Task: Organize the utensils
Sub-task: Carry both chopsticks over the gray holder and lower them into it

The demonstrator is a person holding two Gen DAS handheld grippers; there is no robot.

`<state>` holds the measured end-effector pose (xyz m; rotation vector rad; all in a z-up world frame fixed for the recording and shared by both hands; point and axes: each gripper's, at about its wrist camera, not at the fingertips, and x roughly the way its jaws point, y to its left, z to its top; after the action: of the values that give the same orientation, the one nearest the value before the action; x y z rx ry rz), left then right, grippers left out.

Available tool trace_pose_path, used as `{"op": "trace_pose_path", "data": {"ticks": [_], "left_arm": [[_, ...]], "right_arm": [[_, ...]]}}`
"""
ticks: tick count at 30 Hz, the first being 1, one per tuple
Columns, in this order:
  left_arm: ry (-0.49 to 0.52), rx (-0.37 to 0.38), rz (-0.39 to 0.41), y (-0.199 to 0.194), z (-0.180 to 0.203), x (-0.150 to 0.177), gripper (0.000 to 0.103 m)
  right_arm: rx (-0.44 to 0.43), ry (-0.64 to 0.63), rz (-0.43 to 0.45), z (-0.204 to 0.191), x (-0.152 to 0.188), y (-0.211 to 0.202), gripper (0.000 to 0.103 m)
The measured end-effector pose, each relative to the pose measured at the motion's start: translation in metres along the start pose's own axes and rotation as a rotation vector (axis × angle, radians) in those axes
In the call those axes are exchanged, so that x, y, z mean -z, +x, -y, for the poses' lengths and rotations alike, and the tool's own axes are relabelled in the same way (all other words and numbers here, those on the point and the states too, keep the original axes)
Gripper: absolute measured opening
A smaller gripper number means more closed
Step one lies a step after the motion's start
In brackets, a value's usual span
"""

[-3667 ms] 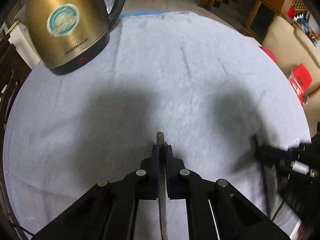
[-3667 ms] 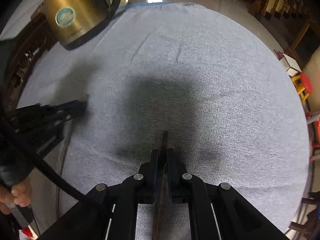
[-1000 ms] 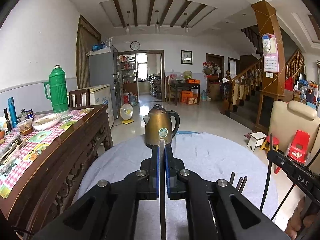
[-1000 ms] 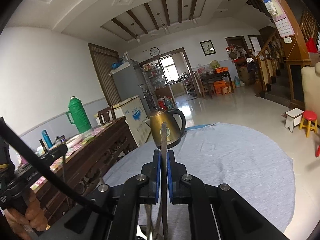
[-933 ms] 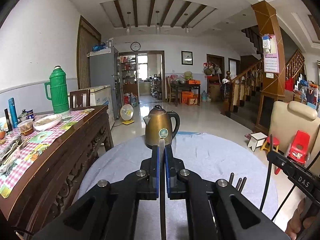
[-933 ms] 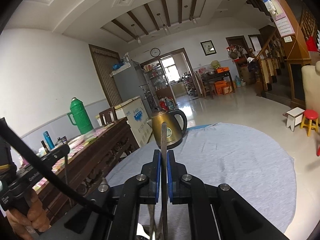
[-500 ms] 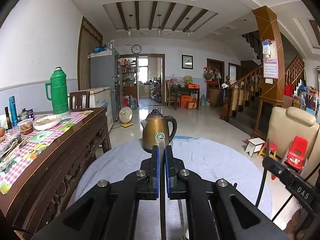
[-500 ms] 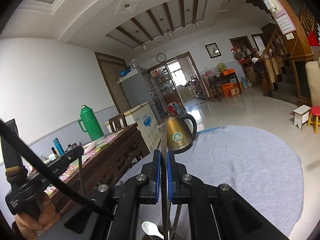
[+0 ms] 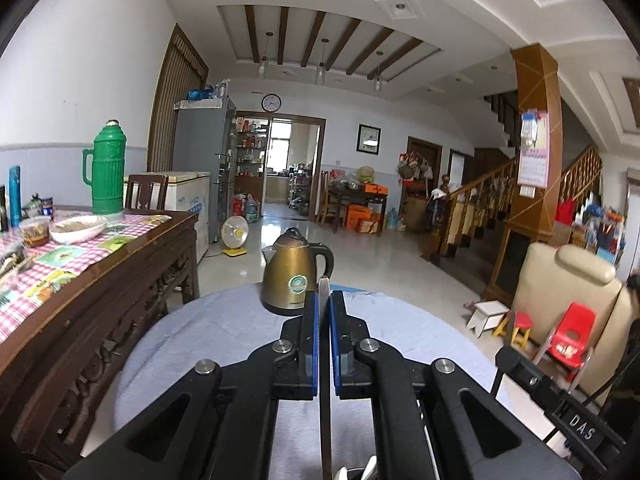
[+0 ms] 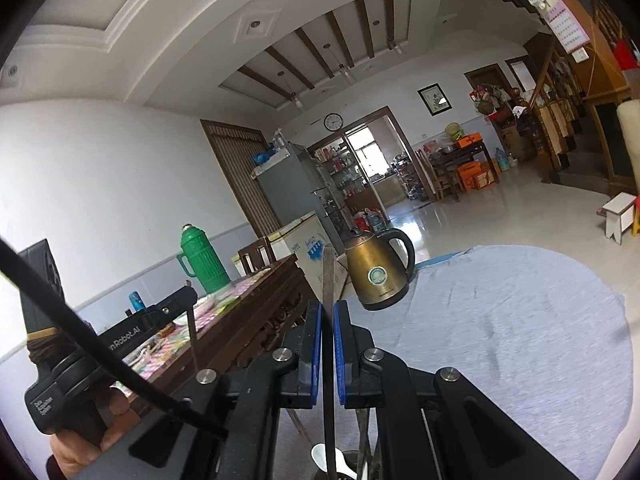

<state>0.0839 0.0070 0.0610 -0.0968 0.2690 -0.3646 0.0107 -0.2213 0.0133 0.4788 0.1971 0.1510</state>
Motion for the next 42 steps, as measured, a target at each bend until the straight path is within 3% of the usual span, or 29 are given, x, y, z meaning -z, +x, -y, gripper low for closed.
{"op": "trace_pose_path", "data": {"ticks": [9, 16, 20, 32, 42], "left_arm": [[-0.114, 0.062, 0.010, 0.011, -0.012, 0.009, 0.005], [-0.170, 0.048, 0.080, 0.015, -0.018, 0.011, 0.005], [-0.172, 0.020, 0.131, 0.020, -0.016, 0.015, 0.005], [-0.142, -0.034, 0.127, 0.039, -0.012, 0.036, 0.005], [-0.122, -0.074, 0.112, 0.041, -0.013, 0.044, 0.005]], "right_arm": [[-0.030, 0.084, 0.030, 0.016, 0.006, 0.007, 0.007], [-0.022, 0.106, 0.062, 0.023, 0.010, 0.013, 0.007], [0.001, 0.103, 0.078, 0.023, 0.016, 0.020, 0.007], [0.050, 0.043, 0.176, 0.011, 0.008, 0.019, 0.007], [0.079, -0.043, 0.144, 0.002, 0.022, 0.025, 0.007]]}}
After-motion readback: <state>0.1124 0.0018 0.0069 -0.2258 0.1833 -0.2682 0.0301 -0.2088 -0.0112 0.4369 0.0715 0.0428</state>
